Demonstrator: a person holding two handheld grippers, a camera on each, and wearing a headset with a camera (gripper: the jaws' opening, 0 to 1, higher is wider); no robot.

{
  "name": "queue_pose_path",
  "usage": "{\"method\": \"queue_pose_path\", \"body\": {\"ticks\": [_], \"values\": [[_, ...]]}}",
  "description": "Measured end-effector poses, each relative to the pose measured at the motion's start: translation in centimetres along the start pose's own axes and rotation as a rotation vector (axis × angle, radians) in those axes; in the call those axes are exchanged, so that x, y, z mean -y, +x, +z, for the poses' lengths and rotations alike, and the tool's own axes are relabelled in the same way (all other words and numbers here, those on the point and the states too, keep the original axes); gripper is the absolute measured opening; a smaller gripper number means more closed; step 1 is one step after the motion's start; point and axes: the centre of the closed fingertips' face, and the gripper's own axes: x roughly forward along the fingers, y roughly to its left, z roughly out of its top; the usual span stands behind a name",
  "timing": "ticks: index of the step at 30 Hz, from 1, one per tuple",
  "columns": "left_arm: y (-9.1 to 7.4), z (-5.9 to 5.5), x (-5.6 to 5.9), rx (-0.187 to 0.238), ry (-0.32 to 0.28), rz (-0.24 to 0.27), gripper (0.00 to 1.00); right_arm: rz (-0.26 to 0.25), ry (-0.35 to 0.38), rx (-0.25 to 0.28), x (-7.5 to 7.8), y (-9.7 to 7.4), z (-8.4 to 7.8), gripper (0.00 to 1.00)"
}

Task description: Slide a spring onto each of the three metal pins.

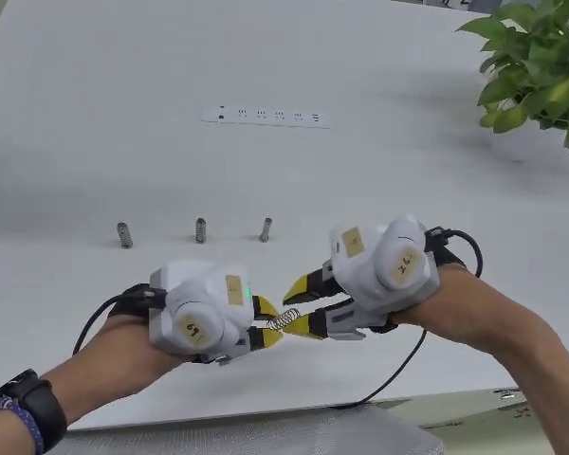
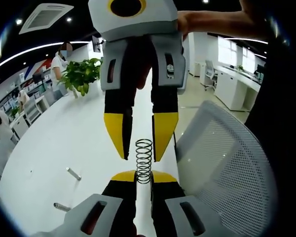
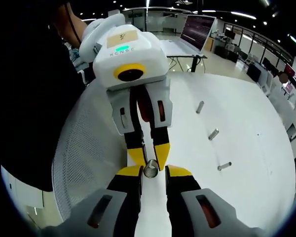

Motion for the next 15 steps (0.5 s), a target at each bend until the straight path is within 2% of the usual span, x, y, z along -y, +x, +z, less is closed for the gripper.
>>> {"method": "queue_pose_path", "body": {"ticks": [3,8,15], "values": [[-0.07,0.01,0.05,0.000,0.000,-0.002,0.02,0.005,-0.021,-0.020,-0.08,0.31,-0.29,0.16],[-0.11,-0.19,0.16,-0.009,0.007,-0.008,0.02,0.021,-0.057,-0.023,-0.35,0.59,-0.23,0.11],[-0.07,-0.24,0.22,-0.013,0.006,-0.016,0.02,0.030,-0.055,-0.016,-0.45,0.75,-0.20,0.09]]}}
